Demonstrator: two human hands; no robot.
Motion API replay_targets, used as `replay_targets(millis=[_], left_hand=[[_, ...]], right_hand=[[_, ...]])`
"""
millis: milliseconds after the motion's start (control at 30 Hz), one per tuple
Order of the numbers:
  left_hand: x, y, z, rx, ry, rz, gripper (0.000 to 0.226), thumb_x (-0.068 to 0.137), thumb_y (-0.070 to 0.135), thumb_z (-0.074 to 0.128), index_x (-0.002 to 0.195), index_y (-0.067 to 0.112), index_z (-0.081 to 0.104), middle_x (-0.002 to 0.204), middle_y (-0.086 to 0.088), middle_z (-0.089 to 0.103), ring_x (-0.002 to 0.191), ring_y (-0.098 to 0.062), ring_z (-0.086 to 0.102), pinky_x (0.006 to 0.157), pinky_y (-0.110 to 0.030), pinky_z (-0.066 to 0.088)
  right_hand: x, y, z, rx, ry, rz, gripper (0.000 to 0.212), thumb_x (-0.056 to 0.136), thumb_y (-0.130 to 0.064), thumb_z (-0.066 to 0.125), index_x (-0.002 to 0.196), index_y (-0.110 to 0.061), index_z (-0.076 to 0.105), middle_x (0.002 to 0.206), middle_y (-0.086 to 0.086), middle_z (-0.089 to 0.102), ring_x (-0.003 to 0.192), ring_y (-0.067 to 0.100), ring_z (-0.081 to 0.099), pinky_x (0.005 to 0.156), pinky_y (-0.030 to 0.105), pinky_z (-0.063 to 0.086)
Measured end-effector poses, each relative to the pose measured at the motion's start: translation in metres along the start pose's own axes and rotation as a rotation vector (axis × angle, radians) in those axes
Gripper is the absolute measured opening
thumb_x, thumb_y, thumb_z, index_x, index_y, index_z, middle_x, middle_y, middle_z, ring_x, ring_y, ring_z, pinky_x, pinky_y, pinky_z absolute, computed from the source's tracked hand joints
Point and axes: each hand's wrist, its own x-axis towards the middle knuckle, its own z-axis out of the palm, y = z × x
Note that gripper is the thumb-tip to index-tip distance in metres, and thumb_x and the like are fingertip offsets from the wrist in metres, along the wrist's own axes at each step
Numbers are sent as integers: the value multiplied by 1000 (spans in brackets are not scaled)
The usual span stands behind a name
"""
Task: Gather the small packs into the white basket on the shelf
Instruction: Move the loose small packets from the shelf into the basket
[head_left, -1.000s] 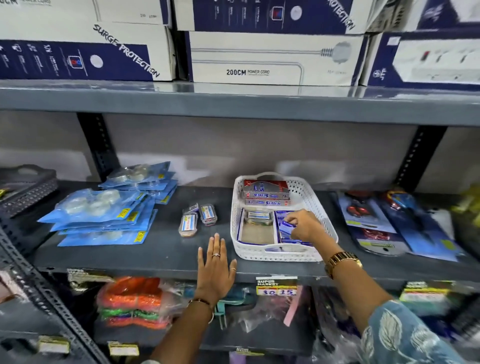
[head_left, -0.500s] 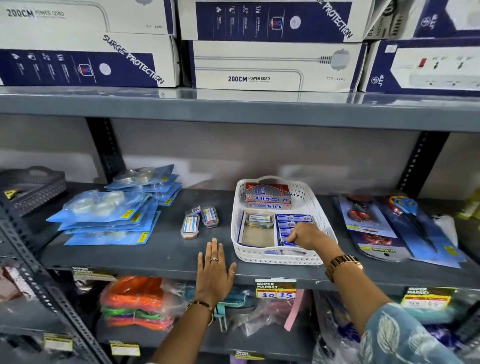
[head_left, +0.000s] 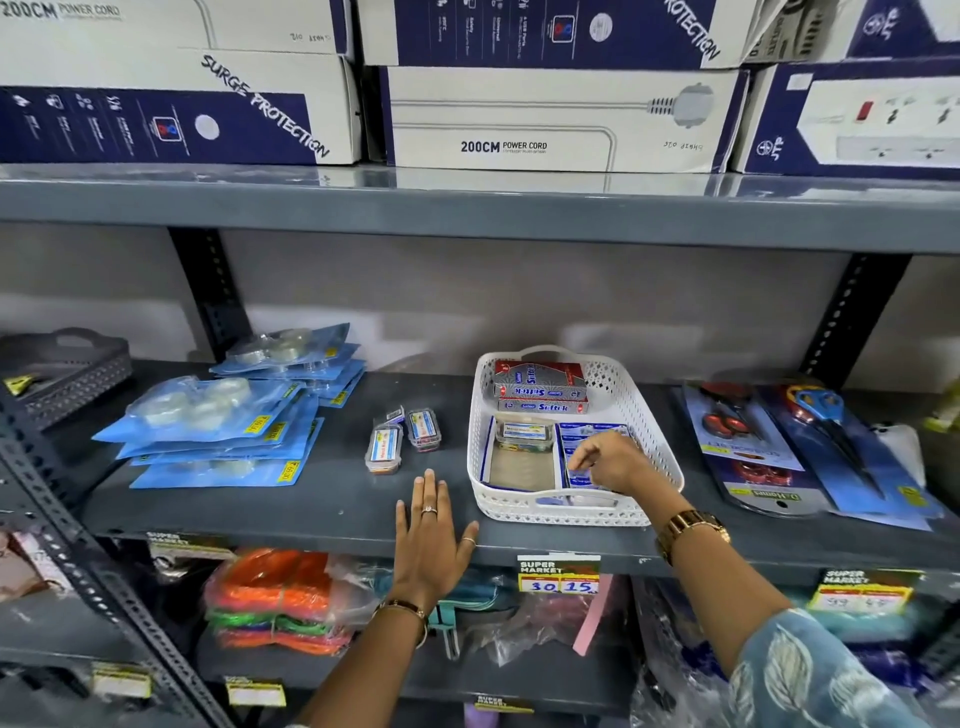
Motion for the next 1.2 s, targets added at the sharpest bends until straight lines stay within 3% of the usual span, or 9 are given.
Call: replay_targets(millis=[67, 200, 300, 433, 533, 833, 1033, 1200], left_hand=[[1, -2, -2, -2, -6, -1, 74, 97, 51, 27, 149, 6, 0, 160, -14, -10, 148, -27, -10, 119, -46, -2], [3, -11, -7, -5, 1, -33, 72, 98, 49, 26, 149, 6, -1, 160, -13, -10, 148, -26, -11, 119, -47, 0], [5, -24, -12, -8, 23, -62, 73, 98, 49, 27, 149, 5, -1, 160, -14, -11, 148, -26, -12, 119, -47, 1], [8, -39, -19, -2, 42, -83, 75, 97, 48, 30, 149, 5, -3, 160, -12, -8, 148, -25, -9, 119, -48, 2], [12, -50, -24, -7, 46, -89, 76, 97, 48, 32, 149, 7, -5, 161, -12, -6, 148, -24, -7, 119, -47, 2], [33, -92, -34, 0, 27, -82, 84, 93, 54, 36, 149, 9, -8, 160, -8, -13, 148, -22, -12, 119, -44, -3], [37, -99, -30, 39, 18, -57, 85, 91, 56, 32, 148, 9, -12, 160, -7, -12, 148, -21, -13, 120, -44, -5], [38, -101, -30, 33, 1, -43, 87, 90, 55, 33, 148, 9, -13, 160, -6, -12, 147, -21, -14, 119, -46, -6]], right_hand=[[2, 1, 4, -2, 29, 20, 22, 87, 9, 51, 83, 2, 72, 100, 20, 72, 83, 27, 64, 79, 38, 55], [8, 0, 6, -30, 82, 94, 32, 89, 7, 47, 80, -6, 74, 92, 15, 71, 60, 15, 54, 52, 23, 47], [15, -16, 9, -60, 148, 110, 34, 87, 8, 46, 77, -12, 72, 96, 10, 69, 82, 24, 61, 68, 27, 48], [27, -55, 25, -101, 141, -33, 35, 84, 9, 46, 86, -14, 72, 104, 10, 72, 101, 27, 64, 92, 36, 51], [36, -85, 41, -123, 130, -154, 37, 82, 7, 45, 97, -15, 70, 107, 12, 71, 102, 29, 63, 92, 38, 51], [79, -142, 92, -188, 73, -334, 32, 82, 3, 55, 104, -16, 68, 114, 8, 67, 108, 25, 61, 96, 36, 49], [117, -166, 128, -289, 14, -393, 46, 81, 6, 51, 119, -19, 61, 127, 7, 59, 120, 27, 53, 100, 34, 45], [146, -181, 141, -377, -142, -377, 59, 84, 5, 44, 133, -27, 51, 145, 8, 47, 132, 27, 45, 109, 39, 41]])
